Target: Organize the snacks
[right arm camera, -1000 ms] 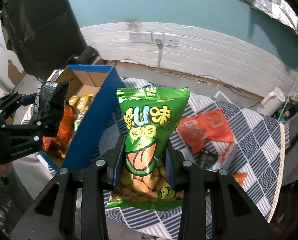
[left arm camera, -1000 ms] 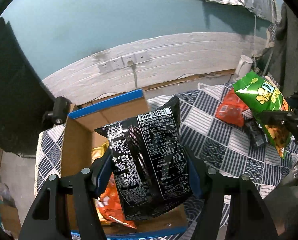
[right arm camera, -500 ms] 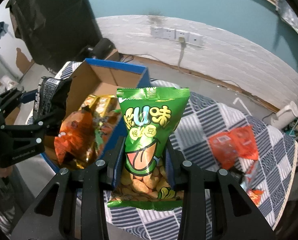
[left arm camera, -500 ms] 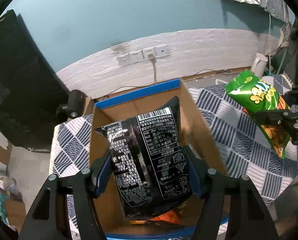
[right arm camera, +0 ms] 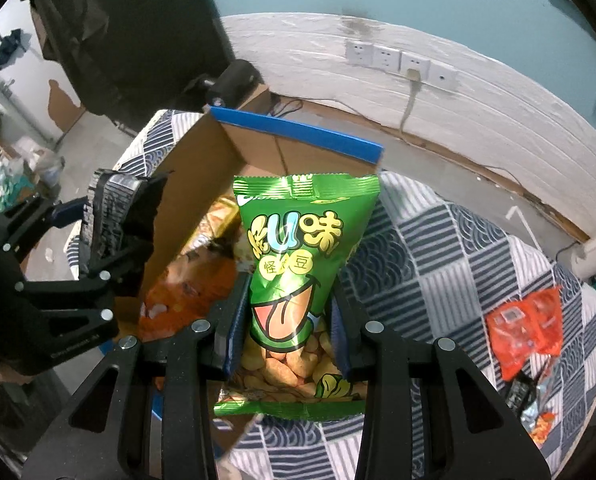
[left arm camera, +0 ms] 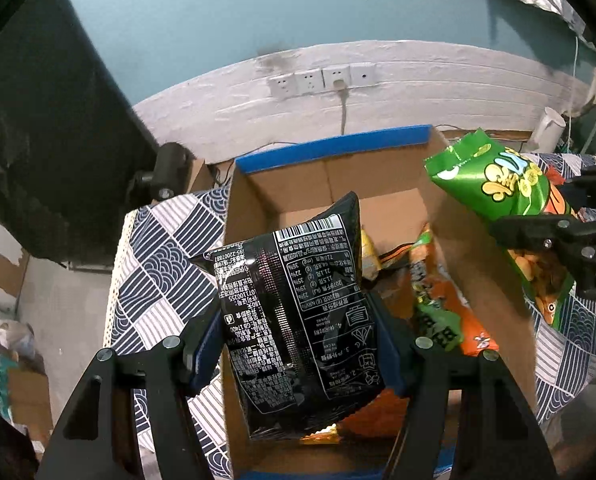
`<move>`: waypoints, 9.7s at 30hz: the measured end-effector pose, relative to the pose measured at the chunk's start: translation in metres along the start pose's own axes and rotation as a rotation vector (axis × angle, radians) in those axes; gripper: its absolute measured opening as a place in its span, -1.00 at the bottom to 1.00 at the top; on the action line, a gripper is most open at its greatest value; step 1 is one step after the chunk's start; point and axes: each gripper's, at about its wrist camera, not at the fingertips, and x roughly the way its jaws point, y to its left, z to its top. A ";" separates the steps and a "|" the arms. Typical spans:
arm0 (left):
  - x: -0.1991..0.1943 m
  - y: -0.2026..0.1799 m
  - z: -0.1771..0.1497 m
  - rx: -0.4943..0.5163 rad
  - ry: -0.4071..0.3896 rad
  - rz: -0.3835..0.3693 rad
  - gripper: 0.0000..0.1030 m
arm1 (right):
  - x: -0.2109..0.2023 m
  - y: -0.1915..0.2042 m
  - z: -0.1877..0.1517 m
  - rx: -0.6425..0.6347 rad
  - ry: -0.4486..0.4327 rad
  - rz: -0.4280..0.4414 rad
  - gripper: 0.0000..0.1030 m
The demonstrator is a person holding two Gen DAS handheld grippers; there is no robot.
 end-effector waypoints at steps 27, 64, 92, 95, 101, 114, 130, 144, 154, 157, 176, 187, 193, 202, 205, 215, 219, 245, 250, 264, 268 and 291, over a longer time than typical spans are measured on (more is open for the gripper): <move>0.000 -0.007 0.007 -0.014 -0.002 0.017 0.55 | -0.030 -0.028 -0.006 0.042 -0.059 -0.059 0.26; -0.032 -0.189 0.027 0.270 -0.032 -0.143 0.55 | -0.114 -0.211 -0.165 0.343 -0.050 -0.281 0.45; 0.019 -0.281 0.012 0.396 0.102 -0.209 0.55 | -0.064 -0.319 -0.240 0.570 0.067 -0.285 0.46; 0.026 -0.285 0.010 0.402 0.111 -0.208 0.55 | -0.054 -0.321 -0.241 0.568 0.083 -0.285 0.46; 0.034 -0.290 0.010 0.407 0.115 -0.219 0.55 | -0.038 -0.325 -0.246 0.577 0.112 -0.274 0.46; 0.053 -0.301 0.019 0.373 0.118 -0.261 0.55 | -0.038 -0.321 -0.257 0.571 0.132 -0.260 -0.26; 0.076 -0.360 0.086 0.410 0.115 -0.375 0.61 | -0.117 -0.351 -0.249 0.661 -0.062 -0.240 -0.26; 0.097 -0.432 0.099 0.657 0.082 -0.389 0.72 | -0.125 -0.351 -0.245 0.676 -0.100 -0.225 -0.26; 0.123 -0.440 0.106 0.636 0.108 -0.360 0.72 | -0.121 -0.351 -0.239 0.677 -0.101 -0.211 -0.26; 0.130 -0.437 0.104 0.643 0.116 -0.344 0.59 | -0.121 -0.351 -0.238 0.675 -0.100 -0.210 -0.26; 0.091 -0.382 0.097 0.466 0.091 -0.343 -0.33 | -0.133 -0.331 -0.225 0.622 -0.117 -0.226 -0.26; 0.026 -0.320 0.083 0.378 0.070 -0.332 -0.33 | -0.150 -0.297 -0.214 0.542 -0.146 -0.240 -0.26; -0.008 -0.282 0.069 0.310 0.040 -0.340 -0.33 | -0.158 -0.275 -0.205 0.493 -0.165 -0.237 -0.26; -0.040 -0.241 0.050 0.257 -0.017 -0.322 -0.33 | -0.169 -0.244 -0.196 0.426 -0.183 -0.238 -0.26; -0.045 -0.232 0.045 0.239 -0.024 -0.329 -0.33 | -0.172 -0.235 -0.193 0.410 -0.187 -0.244 -0.26; -0.058 -0.201 0.030 0.210 -0.064 -0.304 -0.33 | -0.175 -0.206 -0.176 0.356 -0.199 -0.249 -0.26; -0.060 -0.187 0.027 0.199 -0.072 -0.283 -0.33 | -0.173 -0.195 -0.166 0.334 -0.199 -0.245 -0.26; -0.050 -0.053 0.035 0.010 -0.092 -0.206 -0.32 | -0.107 -0.086 -0.065 0.145 -0.150 -0.151 -0.26; -0.038 -0.023 0.034 -0.024 -0.076 -0.172 -0.31 | -0.089 -0.063 -0.045 0.113 -0.132 -0.124 -0.26; 0.010 0.024 0.045 -0.101 0.008 -0.133 -0.31 | -0.026 -0.001 0.007 -0.014 -0.042 -0.087 -0.26; 0.023 0.030 0.047 -0.124 0.037 -0.133 -0.29 | -0.011 0.006 0.020 -0.030 -0.017 -0.073 -0.26; 0.035 0.038 0.053 -0.191 0.060 -0.110 0.27 | -0.002 -0.013 0.041 0.019 -0.017 -0.059 0.10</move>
